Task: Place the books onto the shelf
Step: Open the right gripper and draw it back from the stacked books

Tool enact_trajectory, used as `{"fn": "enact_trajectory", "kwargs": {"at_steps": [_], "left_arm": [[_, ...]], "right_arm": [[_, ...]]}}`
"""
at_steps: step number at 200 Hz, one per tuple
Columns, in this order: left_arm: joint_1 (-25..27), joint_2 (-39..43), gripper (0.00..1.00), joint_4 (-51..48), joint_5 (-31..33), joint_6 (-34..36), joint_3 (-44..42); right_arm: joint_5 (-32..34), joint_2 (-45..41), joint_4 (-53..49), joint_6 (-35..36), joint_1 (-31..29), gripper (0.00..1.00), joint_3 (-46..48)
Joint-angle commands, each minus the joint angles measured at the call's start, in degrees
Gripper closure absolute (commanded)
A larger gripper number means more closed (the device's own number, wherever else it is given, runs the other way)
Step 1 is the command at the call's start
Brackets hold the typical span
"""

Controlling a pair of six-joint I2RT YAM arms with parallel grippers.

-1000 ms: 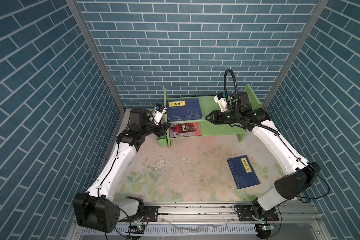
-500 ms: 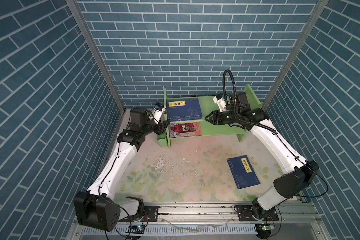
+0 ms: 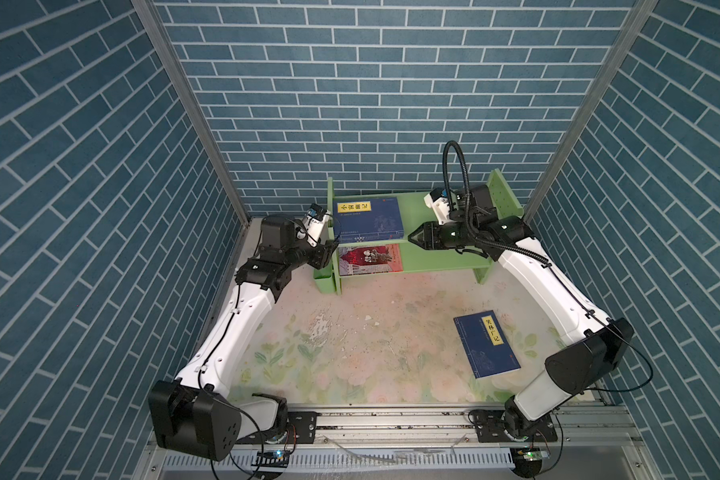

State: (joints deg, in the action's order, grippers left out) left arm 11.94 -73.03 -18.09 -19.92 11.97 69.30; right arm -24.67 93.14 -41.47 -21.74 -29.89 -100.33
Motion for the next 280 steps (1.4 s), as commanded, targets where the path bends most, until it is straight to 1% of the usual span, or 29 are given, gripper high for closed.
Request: {"fn": "enact_trajectory", "kwargs": {"at_steps": [1,43,89,146,184,280], "left_arm": [[0.3,-0.2,0.38,1.5,0.6,-0.6,0.8],[0.3,-0.4,0.38,1.5,1.4,-0.9,1.2],[0.3,-0.6,0.36,0.8,0.8,-1.9,1.8],[0.3,0.3,0.36,-0.7,-0.5,-2.8,2.1],[0.3,0.6,0.36,-1.3,-0.9,-3.1,2.2],[0.3,0.4,0.36,-1.2,-0.9,-3.3,2.1]], "right_arm": [[-0.9,0.4,0.3,0.5,-0.3,0.60,-1.5],[-0.8,0.5,0.2,0.6,-0.5,0.58,-1.7],[1.6,1.7,-2.5,2.8,-1.5,0.55,-3.9],[4.9,5.3,-6.5,6.0,-3.1,0.54,-8.7],[8.4,8.0,-9.3,7.9,-3.8,0.54,-12.6],[11.6,11.9,-12.1,10.0,-4.9,0.54,-17.3]]}}
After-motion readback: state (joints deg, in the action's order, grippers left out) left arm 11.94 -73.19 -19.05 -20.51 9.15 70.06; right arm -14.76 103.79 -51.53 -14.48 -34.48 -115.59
